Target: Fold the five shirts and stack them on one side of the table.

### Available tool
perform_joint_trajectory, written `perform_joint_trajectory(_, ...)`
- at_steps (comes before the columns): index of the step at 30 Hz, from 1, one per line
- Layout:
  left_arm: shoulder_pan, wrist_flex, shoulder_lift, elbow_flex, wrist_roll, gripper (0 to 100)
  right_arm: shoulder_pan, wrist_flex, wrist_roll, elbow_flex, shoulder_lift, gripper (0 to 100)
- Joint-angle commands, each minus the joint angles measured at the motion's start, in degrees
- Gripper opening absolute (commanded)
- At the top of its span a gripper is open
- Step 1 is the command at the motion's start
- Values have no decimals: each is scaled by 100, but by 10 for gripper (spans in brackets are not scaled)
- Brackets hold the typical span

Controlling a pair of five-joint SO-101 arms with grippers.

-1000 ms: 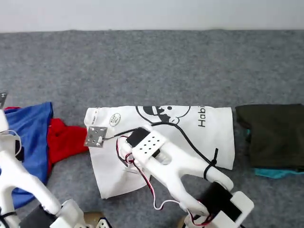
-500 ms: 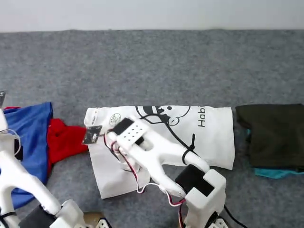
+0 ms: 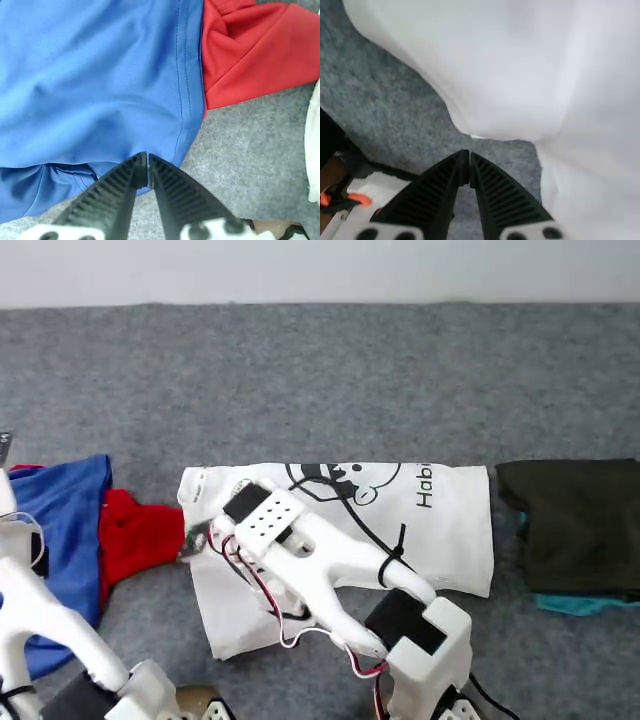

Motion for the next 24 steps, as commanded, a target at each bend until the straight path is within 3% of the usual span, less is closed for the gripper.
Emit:
perform_joint_trajectory(1, -18, -97, -202, -57, -53, 14, -154, 4, -53, -404, -259, 9)
perform_joint_trajectory(8, -26, -97, -202, -57, -220, 14, -435, -831, -18, 695, -1103, 119)
perform_joint_trajectory(13, -26, -97, -202, -57, -290, 14, -470, -1798, 26, 2514, -2519, 125)
perform_joint_trajectory(17, -26, -97, -202, -57, -281, 14, -523, -2782, 545, 3569, -3354, 126)
perform_joint_trajectory(24, -26, -97, -202, -40, -273, 14, -787, -3310, 844, 3895, -3011, 127)
